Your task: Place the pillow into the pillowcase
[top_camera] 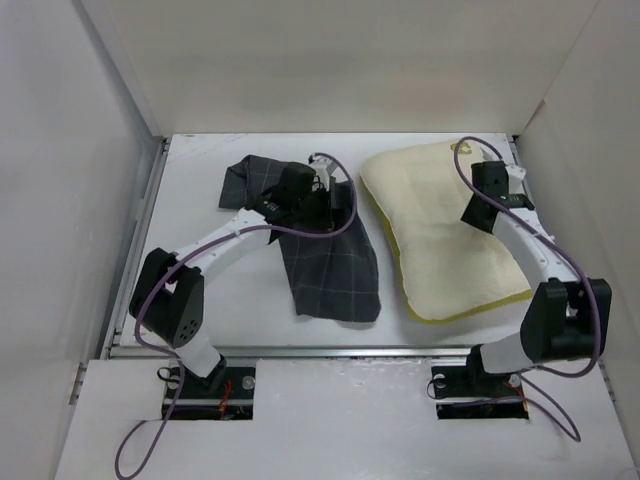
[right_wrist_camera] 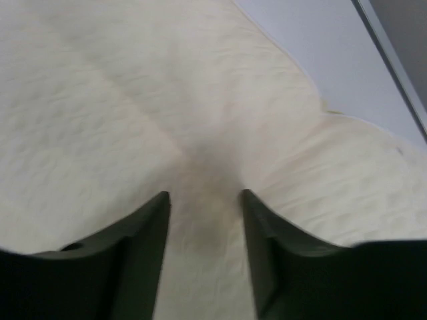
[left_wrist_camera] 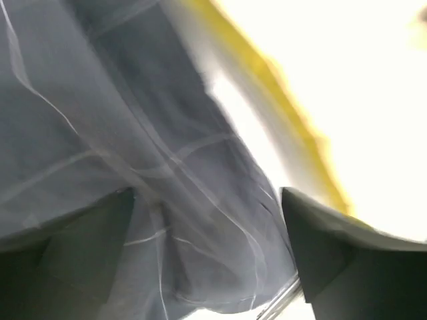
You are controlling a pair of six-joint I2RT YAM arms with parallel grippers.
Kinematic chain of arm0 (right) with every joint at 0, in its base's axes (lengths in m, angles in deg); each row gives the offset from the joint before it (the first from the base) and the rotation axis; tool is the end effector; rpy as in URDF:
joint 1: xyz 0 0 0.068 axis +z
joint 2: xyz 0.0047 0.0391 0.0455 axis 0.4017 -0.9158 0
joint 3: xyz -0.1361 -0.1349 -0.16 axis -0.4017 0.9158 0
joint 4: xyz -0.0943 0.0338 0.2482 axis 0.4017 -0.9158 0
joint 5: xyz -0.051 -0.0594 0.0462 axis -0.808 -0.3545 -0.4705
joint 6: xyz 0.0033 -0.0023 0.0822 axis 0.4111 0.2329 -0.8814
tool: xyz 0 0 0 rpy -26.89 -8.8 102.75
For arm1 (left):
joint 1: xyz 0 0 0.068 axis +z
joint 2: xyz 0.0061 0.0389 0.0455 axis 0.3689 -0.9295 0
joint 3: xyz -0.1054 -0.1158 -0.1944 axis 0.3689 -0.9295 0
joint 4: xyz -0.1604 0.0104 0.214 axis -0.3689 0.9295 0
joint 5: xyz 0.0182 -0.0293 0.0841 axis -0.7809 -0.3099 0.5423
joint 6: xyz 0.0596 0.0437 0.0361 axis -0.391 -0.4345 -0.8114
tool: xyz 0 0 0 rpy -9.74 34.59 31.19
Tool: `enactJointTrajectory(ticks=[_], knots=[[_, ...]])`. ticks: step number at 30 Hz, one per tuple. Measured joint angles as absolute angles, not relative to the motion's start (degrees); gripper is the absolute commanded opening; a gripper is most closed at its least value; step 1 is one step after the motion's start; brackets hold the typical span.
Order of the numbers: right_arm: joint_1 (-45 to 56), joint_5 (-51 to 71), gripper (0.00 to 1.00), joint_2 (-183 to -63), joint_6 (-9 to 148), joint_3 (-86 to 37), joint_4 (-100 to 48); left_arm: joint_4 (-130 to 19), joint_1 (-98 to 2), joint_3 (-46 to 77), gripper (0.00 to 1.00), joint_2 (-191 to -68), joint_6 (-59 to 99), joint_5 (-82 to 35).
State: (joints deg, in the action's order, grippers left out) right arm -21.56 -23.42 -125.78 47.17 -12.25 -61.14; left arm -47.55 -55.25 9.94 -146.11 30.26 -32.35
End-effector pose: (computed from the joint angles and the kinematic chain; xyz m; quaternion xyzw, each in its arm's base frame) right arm 0.3284 -0.0195 0.2043 0.2809 0.8920 -0.1336 0.3279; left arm 0.3237 -0.2406 0.2252 0.1593 0.8507 -0.3420 0.3660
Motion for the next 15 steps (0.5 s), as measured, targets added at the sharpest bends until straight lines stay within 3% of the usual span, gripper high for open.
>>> enactJointTrajectory(ticks=[1, 4, 10, 15], knots=[[-21.3, -23.1, 0.73, -124.6, 49.5, -12.9, -60.2, -47.6, -55.5, 11.5, 1.0, -146.4, 29.8, -33.2], [-17.8, -18.4, 0.92, -119.0, 54.8, -13.2, -56.2, -48.7, -56.4, 15.5, 1.0, -145.7, 28.6, -33.1], [0.6, -9.6, 0.96, -109.5, 62.8, -11.3, -50.3, -46.1, -56.3, 6.4, 1.0, -131.8, 31.5, -23.2], [14.6, -5.2, 0.95, -112.1, 65.2, -6.7, -49.9, -41.5, -56.0, -3.8, 1.0, -117.6, 38.0, -15.1]])
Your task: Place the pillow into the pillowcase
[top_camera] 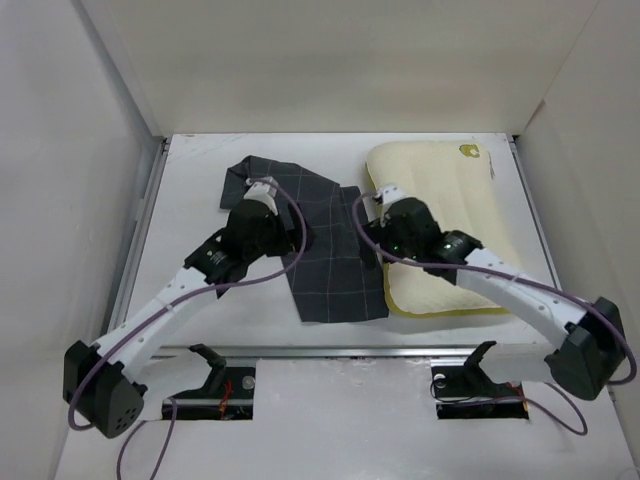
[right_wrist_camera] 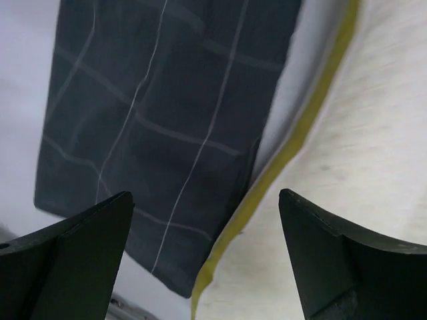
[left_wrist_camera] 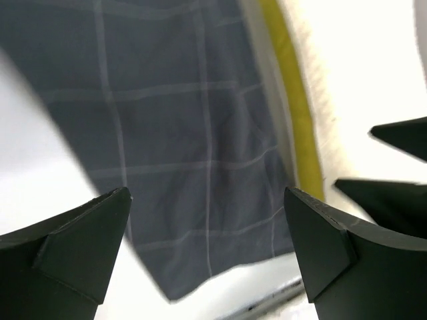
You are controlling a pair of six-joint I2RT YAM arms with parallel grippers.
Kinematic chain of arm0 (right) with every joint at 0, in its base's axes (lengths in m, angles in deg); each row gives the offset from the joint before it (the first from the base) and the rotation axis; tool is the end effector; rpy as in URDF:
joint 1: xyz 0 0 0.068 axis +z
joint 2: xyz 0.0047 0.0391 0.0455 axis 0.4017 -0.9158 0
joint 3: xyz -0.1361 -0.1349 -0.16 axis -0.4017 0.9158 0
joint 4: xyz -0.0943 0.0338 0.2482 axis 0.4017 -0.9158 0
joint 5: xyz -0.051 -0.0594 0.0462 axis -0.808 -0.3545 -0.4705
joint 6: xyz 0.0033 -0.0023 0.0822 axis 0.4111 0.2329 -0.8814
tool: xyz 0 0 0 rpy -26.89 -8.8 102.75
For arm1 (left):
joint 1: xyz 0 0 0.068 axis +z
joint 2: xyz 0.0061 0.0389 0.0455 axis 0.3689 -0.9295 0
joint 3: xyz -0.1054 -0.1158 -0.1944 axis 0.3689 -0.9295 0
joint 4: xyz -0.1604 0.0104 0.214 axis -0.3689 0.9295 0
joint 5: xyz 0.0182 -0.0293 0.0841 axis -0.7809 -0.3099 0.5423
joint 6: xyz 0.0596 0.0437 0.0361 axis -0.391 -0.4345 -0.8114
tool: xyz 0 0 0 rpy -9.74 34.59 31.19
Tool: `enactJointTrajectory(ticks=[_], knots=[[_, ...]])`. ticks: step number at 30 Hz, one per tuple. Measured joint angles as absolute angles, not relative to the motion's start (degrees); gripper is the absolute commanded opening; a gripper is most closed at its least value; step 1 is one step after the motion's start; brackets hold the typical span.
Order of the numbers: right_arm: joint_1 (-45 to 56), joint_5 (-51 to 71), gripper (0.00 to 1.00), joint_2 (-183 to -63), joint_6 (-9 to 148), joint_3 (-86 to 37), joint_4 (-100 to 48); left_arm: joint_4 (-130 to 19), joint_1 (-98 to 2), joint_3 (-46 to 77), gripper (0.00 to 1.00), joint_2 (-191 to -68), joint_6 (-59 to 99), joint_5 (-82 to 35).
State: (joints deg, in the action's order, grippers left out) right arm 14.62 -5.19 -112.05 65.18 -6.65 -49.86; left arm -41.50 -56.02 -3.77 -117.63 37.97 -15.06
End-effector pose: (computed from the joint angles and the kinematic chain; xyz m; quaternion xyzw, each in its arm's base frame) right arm 0.2517 0.1862 0.2560 -0.1802 0.8757 0.1289 0.4290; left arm 0.2523 -0.1725 0.2845 0.0330 0.8320 -0.2945 0.4691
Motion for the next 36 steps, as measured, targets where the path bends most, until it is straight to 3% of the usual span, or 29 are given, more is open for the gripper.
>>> enactJointTrajectory(ticks=[9, 11, 12, 16, 17, 18, 19, 25, 36], knots=[[24.3, -4.1, 0.79, -126.1, 65.2, -3.6, -50.2, -34.4, -57.3, -22.8, 1.0, -105.6, 49.7, -13.4], [24.7, -6.0, 0.63, -128.7, 64.0, -3.6, -50.2, -33.2, -57.6, -23.8, 1.0, -103.8, 50.9, -13.1], [24.7, -7.4, 0.6, -129.6, 63.2, -3.6, -50.2, -33.1, -57.6, -23.9, 1.0, -103.3, 51.4, -13.0], [24.7, -10.3, 0.59, -133.3, 61.4, -3.6, -49.9, -33.4, -57.6, -23.9, 1.0, -102.9, 52.1, -12.1], [24.7, -10.7, 0.31, -134.0, 61.2, -3.6, -49.8, -33.4, -57.6, -23.9, 1.0, -103.4, 52.1, -12.0], [24.7, -10.9, 0.1, -134.7, 61.2, -3.7, -49.7, -33.5, -57.6, -23.9, 1.0, -103.9, 52.1, -11.9], [24.7, -11.0, 0.0, -135.5, 61.1, -4.0, -50.1, -33.5, -57.6, -23.9, 1.0, -104.5, 52.1, -11.9], [24.7, -11.6, 0.0, -134.7, 59.9, -10.5, -55.8, -34.0, -58.0, -23.9, 1.0, -105.7, 51.4, -11.7], [23.1, -21.7, 0.0, -116.5, 58.5, -31.2, -60.2, -37.4, -58.0, -23.8, 1.0, -106.2, 48.4, -12.1]])
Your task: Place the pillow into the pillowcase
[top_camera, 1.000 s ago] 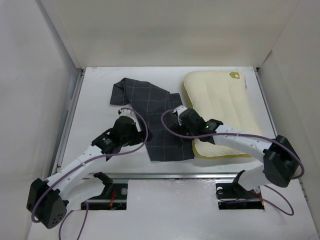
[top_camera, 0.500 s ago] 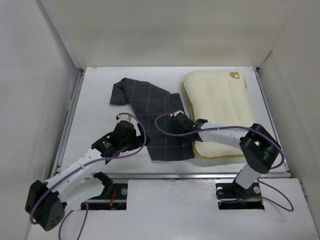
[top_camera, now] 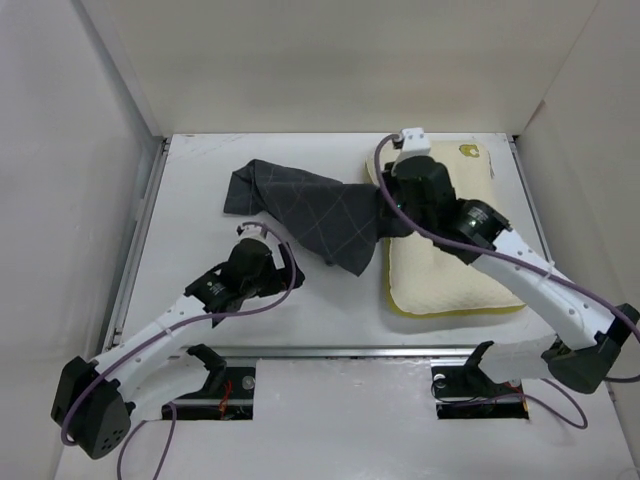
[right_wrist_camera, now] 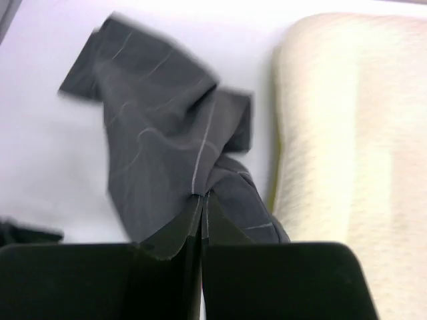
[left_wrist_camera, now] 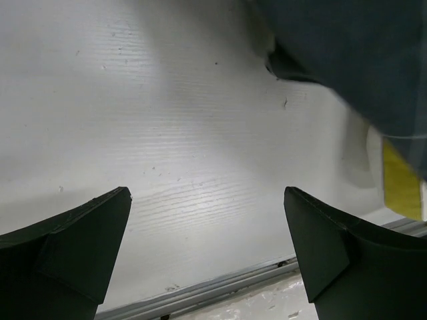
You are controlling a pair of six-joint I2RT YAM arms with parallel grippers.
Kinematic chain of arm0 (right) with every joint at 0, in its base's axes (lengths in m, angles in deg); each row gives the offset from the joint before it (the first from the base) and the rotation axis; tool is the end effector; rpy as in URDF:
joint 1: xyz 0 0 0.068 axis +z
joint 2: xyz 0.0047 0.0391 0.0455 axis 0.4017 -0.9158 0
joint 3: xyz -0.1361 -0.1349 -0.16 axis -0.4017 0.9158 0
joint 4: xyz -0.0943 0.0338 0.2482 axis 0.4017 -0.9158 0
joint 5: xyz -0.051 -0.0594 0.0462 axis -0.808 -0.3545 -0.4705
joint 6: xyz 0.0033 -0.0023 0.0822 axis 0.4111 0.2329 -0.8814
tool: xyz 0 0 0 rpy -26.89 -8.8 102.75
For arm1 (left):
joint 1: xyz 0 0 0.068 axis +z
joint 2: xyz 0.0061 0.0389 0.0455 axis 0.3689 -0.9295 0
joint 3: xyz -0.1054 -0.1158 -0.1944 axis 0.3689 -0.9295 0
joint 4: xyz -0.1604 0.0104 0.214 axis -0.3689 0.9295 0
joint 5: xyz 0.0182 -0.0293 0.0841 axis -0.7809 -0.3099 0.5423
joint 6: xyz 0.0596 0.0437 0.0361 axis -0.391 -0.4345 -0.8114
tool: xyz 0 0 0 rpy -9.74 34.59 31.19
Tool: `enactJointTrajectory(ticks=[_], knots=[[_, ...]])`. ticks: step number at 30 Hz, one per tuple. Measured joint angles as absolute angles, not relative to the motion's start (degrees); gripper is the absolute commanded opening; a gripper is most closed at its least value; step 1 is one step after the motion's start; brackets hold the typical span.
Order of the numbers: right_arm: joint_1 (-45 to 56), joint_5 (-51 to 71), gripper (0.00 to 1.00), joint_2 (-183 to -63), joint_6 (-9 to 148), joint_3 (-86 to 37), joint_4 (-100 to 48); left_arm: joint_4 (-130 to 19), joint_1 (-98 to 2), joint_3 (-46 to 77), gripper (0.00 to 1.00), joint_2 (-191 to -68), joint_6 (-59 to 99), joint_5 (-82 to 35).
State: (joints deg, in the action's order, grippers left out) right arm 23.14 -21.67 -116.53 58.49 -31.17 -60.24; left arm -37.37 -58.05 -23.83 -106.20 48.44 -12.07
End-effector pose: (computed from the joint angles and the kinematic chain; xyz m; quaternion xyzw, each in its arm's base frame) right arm 0.2417 0.2143 0.3732 -0.1033 0.8365 0.1179 0.5251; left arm 0.2021 -0.1443 0.1919 -0.0422 0.8878 -0.2660 0.3732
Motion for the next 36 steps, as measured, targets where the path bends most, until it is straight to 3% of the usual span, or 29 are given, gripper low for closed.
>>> enactJointTrajectory(ticks=[8, 15, 18, 22, 23, 24, 27, 28, 29, 32, 36], knots=[[3.6, -24.9, 0.0, -120.2, 54.4, -35.9, -64.1, -41.8, -58.6, -19.2, 1.0, -116.1, 43.2, -13.1], [-7.7, -22.5, 0.01, -127.7, 53.4, -36.8, -65.4, -49.8, -64.6, -7.9, 1.0, -133.5, 35.9, -16.6], [-11.1, -20.2, 0.17, -131.4, 53.4, -37.5, -65.5, -52.1, -69.5, -3.4, 1.0, -140.0, 33.1, -18.6], [-15.9, -16.4, 0.61, -133.7, 54.2, -37.6, -65.4, -54.2, -73.3, 1.8, 1.0, -147.6, 31.0, -21.0], [-17.0, -15.7, 0.78, -133.8, 54.5, -37.6, -65.4, -54.4, -73.5, 3.1, 1.0, -149.3, 30.6, -21.2], [-17.9, -15.1, 0.82, -133.4, 54.8, -37.5, -65.3, -54.6, -73.6, 4.5, 1.0, -151.0, 30.2, -21.3], [-19.4, -13.9, 0.84, -130.5, 55.4, -35.0, -64.1, -55.1, -73.3, 8.2, 0.79, -155.6, 29.2, -21.7], [-19.9, -13.3, 0.84, -129.0, 55.5, -33.6, -64.0, -55.1, -73.3, 9.3, 0.66, -156.9, 28.8, -21.9], [-20.3, -12.8, 0.84, -127.4, 55.5, -32.0, -63.8, -55.1, -73.2, 10.2, 0.36, -157.8, 28.6, -22.0], [-20.8, -10.3, 0.85, -122.8, 55.9, -26.4, -63.0, -55.0, -73.2, 12.4, 0.02, -160.0, 27.7, -22.4], [-21.0, -3.4, 0.85, -119.9, 57.5, -17.4, -60.1, -54.4, -73.2, 13.0, 0.0, -160.0, 26.8, -22.2]])
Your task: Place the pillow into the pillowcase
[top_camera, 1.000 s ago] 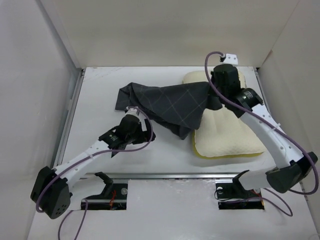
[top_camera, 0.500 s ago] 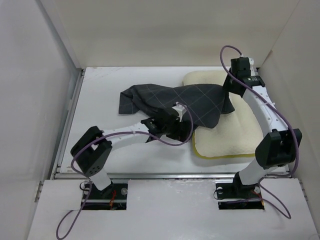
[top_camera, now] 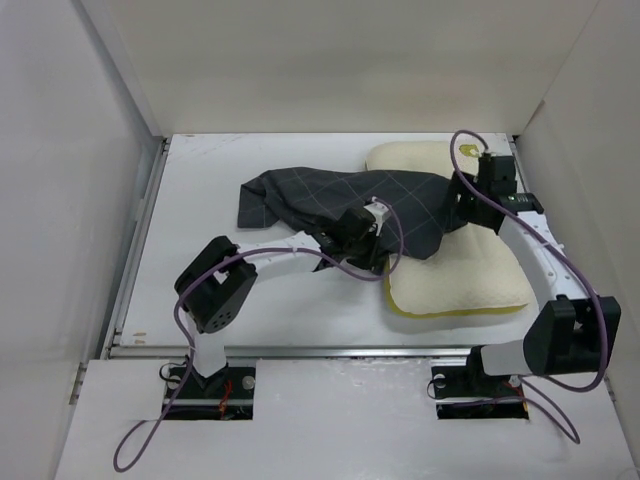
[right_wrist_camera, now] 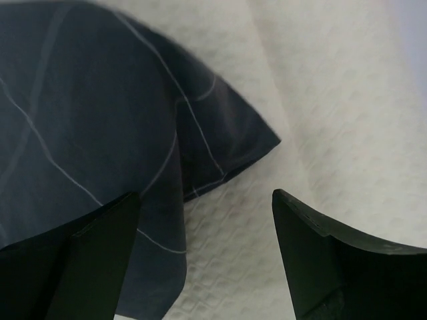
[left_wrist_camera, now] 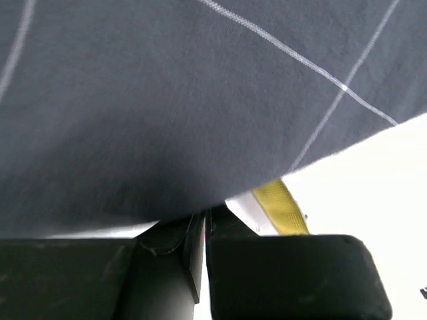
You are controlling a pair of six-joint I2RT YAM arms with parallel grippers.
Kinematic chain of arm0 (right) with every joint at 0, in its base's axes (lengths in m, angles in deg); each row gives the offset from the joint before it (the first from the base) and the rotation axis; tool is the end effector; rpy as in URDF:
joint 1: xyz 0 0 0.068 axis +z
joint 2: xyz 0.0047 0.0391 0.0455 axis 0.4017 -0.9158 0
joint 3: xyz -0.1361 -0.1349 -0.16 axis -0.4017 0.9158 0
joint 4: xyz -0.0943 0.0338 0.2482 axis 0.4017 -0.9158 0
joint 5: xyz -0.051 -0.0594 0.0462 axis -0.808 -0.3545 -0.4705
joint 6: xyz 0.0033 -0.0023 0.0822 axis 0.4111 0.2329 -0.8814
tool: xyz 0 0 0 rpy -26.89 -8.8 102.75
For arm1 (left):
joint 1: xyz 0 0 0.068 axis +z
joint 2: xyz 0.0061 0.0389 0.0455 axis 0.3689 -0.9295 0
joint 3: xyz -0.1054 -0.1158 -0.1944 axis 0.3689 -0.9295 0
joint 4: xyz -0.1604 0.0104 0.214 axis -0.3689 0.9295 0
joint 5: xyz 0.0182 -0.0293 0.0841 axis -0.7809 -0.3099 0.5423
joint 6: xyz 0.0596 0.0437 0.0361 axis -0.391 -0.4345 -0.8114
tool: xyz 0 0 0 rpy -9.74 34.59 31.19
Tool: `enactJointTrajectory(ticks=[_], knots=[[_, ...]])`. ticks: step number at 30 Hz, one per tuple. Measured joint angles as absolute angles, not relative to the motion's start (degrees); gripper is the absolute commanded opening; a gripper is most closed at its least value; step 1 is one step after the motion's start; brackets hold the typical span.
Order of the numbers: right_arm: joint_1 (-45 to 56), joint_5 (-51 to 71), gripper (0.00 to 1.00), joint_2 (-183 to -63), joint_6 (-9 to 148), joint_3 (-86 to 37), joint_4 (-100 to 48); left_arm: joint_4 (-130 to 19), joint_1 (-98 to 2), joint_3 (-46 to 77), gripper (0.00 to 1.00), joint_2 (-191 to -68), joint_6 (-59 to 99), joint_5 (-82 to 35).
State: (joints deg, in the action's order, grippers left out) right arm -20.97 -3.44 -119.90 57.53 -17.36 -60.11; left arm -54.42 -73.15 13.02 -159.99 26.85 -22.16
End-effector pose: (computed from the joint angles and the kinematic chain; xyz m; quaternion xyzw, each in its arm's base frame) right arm 0.3319 0.0080 0.2635 0.1491 0.9092 0.0227 0.3881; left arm 0.2685 -0.3516 0.1601 0.2775 0.8428 -0.3085 0.3428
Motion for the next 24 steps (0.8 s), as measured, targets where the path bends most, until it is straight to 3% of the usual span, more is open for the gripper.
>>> enactJointTrajectory(ticks=[6, 8, 9, 11, 13, 15, 17, 24], knots=[[-19.6, 0.1, 0.84, -123.4, 58.1, -9.3, -57.5, -52.2, -73.2, 8.3, 0.0, -150.1, 26.7, -18.3], [-19.3, 0.0, 0.69, -124.6, 58.3, -8.7, -57.0, -50.8, -73.2, 6.2, 0.0, -143.1, 27.0, -16.2], [-19.2, 0.0, 0.4, -125.1, 58.3, -8.7, -56.3, -50.2, -73.2, 5.3, 0.0, -139.3, 27.4, -15.0], [-19.2, 0.2, 0.34, -125.4, 58.4, -8.7, -55.2, -48.8, -73.2, 4.5, 0.0, -131.3, 28.1, -12.1], [-19.1, 0.9, 0.37, -125.5, 59.0, -8.8, -54.2, -47.4, -73.2, 4.3, 0.0, -123.9, 28.6, -9.1], [-18.4, 1.2, 0.5, -125.5, 59.5, -9.4, -53.9, -46.4, -73.2, 4.4, 0.0, -118.2, 29.0, -5.9], [-17.0, 1.2, 0.52, -125.4, 60.2, -10.3, -53.6, -45.0, -73.2, 4.4, 0.0, -114.0, 29.4, -3.0], [-6.8, 3.0, 0.63, -121.6, 64.1, -11.0, -52.8, -38.9, -73.0, 6.0, 0.0, -112.7, 30.3, 2.2]])
